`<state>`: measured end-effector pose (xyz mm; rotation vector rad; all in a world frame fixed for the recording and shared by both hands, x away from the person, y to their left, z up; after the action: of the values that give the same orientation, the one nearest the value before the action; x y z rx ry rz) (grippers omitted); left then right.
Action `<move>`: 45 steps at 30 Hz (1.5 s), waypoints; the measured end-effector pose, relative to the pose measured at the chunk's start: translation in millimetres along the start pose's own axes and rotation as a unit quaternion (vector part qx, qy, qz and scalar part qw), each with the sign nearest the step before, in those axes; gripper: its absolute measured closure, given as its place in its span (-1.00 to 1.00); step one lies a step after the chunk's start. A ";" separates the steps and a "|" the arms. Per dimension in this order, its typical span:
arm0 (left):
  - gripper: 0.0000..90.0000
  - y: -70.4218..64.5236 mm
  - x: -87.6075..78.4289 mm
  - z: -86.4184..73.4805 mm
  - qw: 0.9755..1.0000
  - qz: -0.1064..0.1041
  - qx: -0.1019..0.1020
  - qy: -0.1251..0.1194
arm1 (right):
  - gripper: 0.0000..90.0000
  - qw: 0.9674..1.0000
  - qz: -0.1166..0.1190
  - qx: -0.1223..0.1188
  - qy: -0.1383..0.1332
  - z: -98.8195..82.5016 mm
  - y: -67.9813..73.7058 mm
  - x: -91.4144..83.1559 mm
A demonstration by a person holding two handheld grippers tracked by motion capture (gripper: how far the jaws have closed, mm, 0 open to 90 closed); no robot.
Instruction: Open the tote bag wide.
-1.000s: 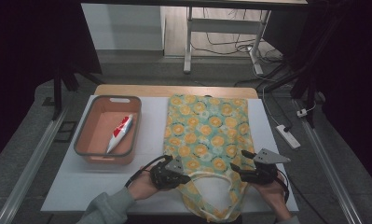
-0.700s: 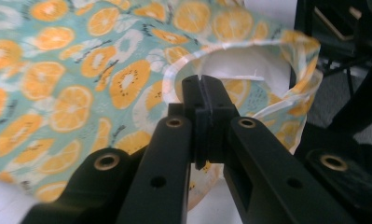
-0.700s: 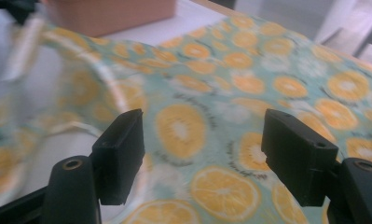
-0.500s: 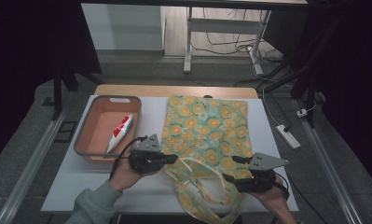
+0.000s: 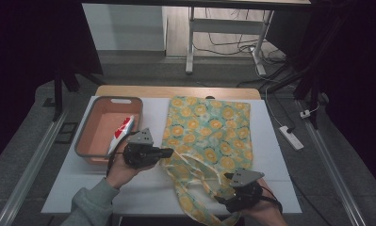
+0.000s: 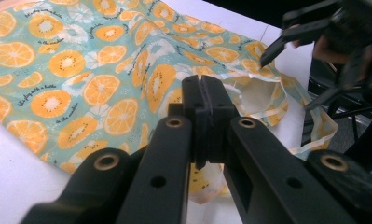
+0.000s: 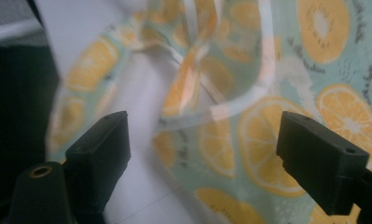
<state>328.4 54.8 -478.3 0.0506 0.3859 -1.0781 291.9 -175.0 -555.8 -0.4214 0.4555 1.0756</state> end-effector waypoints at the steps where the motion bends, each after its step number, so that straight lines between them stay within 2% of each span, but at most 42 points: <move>1: 0.97 0.4 -0.1 0.2 1.000 0.000 0.000 0.000 | -0.48 1.000 0.005 0.005 0.007 -3.5 -1.3 3.7; 2: 0.97 0.3 -0.1 0.3 1.000 -0.001 -0.001 -0.001 | -0.39 1.000 0.015 0.012 0.022 -10.4 -2.3 9.7; 4: 0.97 0.2 -0.5 0.3 1.000 -0.001 0.000 -0.001 | -0.16 0.999 0.013 0.007 0.042 -19.4 -5.3 16.3; 7: 0.97 0.7 -1.9 0.9 1.000 0.000 -0.001 -0.002 | 0.25 0.999 0.001 0.004 0.048 -21.6 -9.8 20.6; 9: 0.97 1.5 -3.2 1.3 1.000 0.000 0.000 -0.003 | 0.55 0.999 0.004 0.010 0.048 -21.0 -9.1 22.5; 11: 0.97 1.9 -5.0 1.9 1.000 0.001 0.000 -0.005 | 0.80 0.999 -0.002 0.003 0.050 -20.6 -8.5 24.0; 13: 0.97 2.2 -7.1 2.5 1.000 0.002 0.000 -0.007 | 0.94 0.999 -0.002 -0.013 0.048 -17.4 -4.7 23.4; 15: 0.97 2.8 -9.8 3.8 1.000 0.003 0.001 -0.009 | 0.97 0.999 0.005 -0.019 0.034 -9.7 0.9 21.4; 18: 0.97 4.9 -13.9 7.6 1.000 0.009 0.000 -0.017 | 0.98 1.000 0.016 -0.021 -0.005 10.9 9.0 15.1; 20: 0.97 6.6 -16.1 10.3 1.000 0.012 -0.001 -0.023 | 0.98 0.999 0.021 -0.018 -0.036 27.1 11.3 9.2; 22: 0.97 8.0 -17.3 12.6 0.999 0.016 -0.002 -0.028 | 0.98 0.997 0.016 -0.016 -0.067 43.2 8.8 2.6; 25: 0.97 10.6 -17.3 16.1 0.999 0.023 -0.003 -0.035 | 0.98 0.994 -0.014 -0.015 -0.104 62.4 -5.2 -7.2; 29: 0.97 18.1 -14.7 20.5 0.998 0.048 -0.001 -0.040 | 0.98 0.989 -0.059 0.011 -0.137 72.6 -37.1 -17.2; 30: 0.97 20.3 -13.5 21.6 0.998 0.055 0.000 -0.041 | 0.98 0.988 -0.074 0.011 -0.137 71.4 -44.8 -18.3; 31: 0.97 21.4 -12.3 22.4 0.997 0.059 0.001 -0.040 | 0.98 0.986 -0.096 0.016 -0.133 66.6 -58.4 -19.1; 34: 0.97 26.7 -7.3 22.8 0.996 0.078 0.007 -0.030 | 0.98 0.983 -0.126 0.060 -0.123 47.8 -88.5 -18.5; 36: 0.97 30.2 -1.3 21.6 0.997 0.079 0.005 -0.025 | 0.98 0.981 -0.134 0.093 -0.110 32.7 -103.5 -16.2; 39: 0.97 36.1 13.2 16.4 0.996 0.091 0.009 -0.007 | 0.98 0.978 -0.129 0.131 -0.102 17.3 -115.7 -12.4; 40: 0.97 38.3 19.2 14.8 0.996 0.094 0.009 -0.002 | 0.98 0.977 -0.131 0.137 -0.095 13.4 -117.8 -10.5; 43: 0.97 42.7 36.9 11.6 0.995 0.096 0.000 0.007 | 0.98 0.980 -0.140 0.127 -0.064 2.1 -123.1 -2.3; 45: 0.97 45.2 45.9 8.6 0.995 0.099 0.002 0.017 | 0.98 0.980 -0.147 0.126 -0.042 -8.5 -128.0 4.0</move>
<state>389.0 35.6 -492.1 0.1088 0.4010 -0.8825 408.0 -229.6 -551.4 -0.2101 0.4325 0.7346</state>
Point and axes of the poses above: each handheld gripper's, and its own axes: x roughly forward along the jaws, z roughly out of its top, y roughly to its left, the point moved 9 cm from there along x, roughly forward along the jaws, and after that the axes turned 13 degrees about -y, right-handed, at the moved point
